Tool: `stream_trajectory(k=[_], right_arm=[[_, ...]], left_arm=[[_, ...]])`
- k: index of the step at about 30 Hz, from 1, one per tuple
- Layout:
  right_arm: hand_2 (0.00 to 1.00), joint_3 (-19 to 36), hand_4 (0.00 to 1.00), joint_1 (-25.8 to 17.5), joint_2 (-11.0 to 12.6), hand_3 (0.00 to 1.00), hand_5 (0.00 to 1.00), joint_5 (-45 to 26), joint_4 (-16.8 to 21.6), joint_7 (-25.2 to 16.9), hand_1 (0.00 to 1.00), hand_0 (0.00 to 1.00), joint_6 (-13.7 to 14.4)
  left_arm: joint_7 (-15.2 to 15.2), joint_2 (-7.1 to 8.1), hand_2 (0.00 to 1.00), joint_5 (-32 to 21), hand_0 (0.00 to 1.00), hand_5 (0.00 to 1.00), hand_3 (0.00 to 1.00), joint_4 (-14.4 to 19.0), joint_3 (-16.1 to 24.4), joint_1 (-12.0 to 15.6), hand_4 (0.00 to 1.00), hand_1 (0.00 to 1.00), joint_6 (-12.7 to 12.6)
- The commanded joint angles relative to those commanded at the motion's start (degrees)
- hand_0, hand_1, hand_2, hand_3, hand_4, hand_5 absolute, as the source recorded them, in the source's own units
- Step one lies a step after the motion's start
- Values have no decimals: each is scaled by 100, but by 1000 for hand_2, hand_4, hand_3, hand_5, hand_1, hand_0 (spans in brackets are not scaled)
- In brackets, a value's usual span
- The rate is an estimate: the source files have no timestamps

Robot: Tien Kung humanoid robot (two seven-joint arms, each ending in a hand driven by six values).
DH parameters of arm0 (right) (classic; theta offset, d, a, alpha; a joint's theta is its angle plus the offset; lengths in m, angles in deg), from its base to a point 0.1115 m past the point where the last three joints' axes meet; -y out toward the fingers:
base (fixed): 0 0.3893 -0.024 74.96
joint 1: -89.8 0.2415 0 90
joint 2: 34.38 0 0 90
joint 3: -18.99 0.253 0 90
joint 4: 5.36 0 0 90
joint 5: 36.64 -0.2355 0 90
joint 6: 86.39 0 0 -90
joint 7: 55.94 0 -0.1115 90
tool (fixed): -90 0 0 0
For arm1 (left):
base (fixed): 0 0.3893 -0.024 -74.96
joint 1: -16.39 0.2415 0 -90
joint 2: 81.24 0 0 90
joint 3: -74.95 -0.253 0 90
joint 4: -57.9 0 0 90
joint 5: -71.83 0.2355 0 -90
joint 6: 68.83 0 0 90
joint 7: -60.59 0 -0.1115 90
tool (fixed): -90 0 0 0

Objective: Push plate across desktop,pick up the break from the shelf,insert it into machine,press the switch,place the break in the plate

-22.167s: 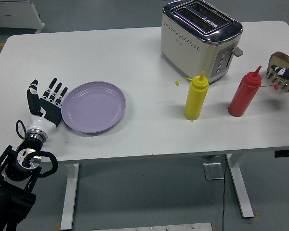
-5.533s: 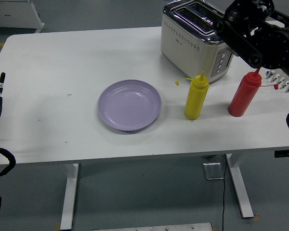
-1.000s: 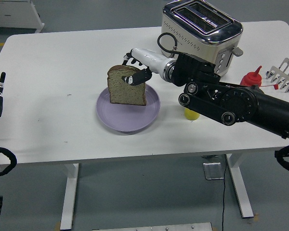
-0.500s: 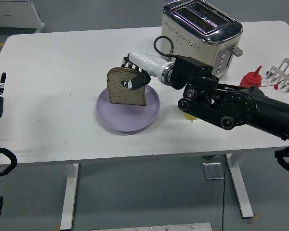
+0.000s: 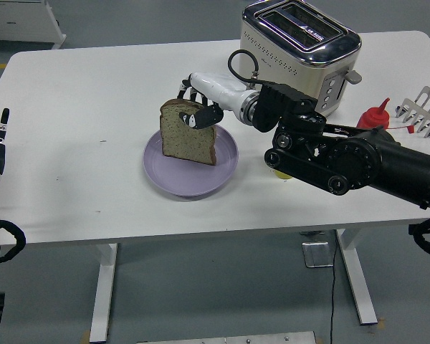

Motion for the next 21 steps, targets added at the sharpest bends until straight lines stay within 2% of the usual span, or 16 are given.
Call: stream_trajectory(k=[1, 7, 14, 21], right_arm=[[438, 1, 477, 2, 2, 482, 119, 4, 3, -1, 308, 185, 0], [424, 76, 485, 10, 49, 477, 138, 6, 54, -14, 303, 177, -65], [424, 226, 473, 40, 96, 478, 128, -38, 81, -17, 299, 166, -429], [425, 149, 473, 30, 57, 480, 134, -162, 51, -34, 302, 184, -718]], left_arm=[[0, 0, 909, 0, 853, 998, 793, 0, 1, 0, 653, 915, 0], [1, 4, 908, 2, 852, 998, 793, 0, 8, -10, 653, 915, -2], [3, 7, 909, 2, 850, 998, 793, 1, 6, -17, 653, 914, -3], [4, 6, 907, 3, 843, 998, 791, 0, 7, -21, 653, 913, -3]])
